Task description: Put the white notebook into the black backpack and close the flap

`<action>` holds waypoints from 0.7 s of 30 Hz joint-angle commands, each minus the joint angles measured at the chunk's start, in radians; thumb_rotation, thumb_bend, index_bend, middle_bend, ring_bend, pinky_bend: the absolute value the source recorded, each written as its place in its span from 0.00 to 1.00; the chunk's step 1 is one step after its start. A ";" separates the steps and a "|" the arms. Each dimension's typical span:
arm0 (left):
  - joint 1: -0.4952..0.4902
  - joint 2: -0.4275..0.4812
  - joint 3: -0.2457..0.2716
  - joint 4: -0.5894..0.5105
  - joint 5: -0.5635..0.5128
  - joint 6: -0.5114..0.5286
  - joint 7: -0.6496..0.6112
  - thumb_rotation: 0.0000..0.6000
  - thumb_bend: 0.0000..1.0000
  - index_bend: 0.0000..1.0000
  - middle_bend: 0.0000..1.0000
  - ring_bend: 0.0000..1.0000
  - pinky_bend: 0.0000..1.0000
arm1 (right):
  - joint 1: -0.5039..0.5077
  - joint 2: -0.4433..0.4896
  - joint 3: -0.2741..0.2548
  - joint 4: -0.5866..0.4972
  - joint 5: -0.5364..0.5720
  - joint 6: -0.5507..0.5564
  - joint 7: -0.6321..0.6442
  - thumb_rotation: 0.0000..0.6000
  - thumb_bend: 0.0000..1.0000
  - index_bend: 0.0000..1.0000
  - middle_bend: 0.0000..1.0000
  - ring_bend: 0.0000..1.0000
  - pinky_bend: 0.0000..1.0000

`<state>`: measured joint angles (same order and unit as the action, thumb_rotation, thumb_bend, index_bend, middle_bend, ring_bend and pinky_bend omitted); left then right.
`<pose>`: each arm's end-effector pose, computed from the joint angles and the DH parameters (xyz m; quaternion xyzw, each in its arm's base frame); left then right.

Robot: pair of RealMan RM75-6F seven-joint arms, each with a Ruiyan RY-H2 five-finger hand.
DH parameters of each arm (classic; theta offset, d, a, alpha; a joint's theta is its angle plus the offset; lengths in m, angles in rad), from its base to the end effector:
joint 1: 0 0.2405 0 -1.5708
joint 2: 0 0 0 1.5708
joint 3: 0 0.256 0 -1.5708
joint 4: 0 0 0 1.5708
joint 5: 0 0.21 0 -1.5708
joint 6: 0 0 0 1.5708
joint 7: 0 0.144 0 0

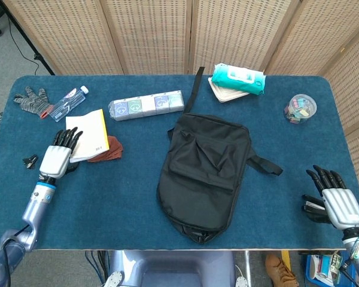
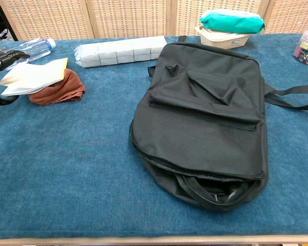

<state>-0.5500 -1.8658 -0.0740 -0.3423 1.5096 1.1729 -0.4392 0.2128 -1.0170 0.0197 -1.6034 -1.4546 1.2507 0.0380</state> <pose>-0.3253 0.3615 0.0240 -0.6727 -0.3278 -0.3893 0.5371 -0.3194 -0.2130 0.1639 0.6571 -0.4115 0.3150 0.5474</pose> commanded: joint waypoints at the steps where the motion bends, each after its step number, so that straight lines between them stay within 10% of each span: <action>1: -0.005 -0.002 0.002 0.005 -0.001 -0.009 0.004 1.00 0.38 0.00 0.00 0.00 0.04 | 0.000 0.000 0.000 -0.002 0.000 -0.002 0.001 1.00 0.00 0.00 0.00 0.00 0.00; 21: -0.018 -0.023 -0.001 0.045 -0.017 0.000 0.008 1.00 0.50 0.46 0.29 0.23 0.36 | 0.000 0.002 0.001 -0.007 0.006 -0.014 -0.004 1.00 0.00 0.00 0.00 0.00 0.00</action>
<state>-0.5671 -1.8870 -0.0748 -0.2994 1.4938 1.1717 -0.4340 0.2132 -1.0145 0.0206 -1.6100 -1.4487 1.2367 0.0344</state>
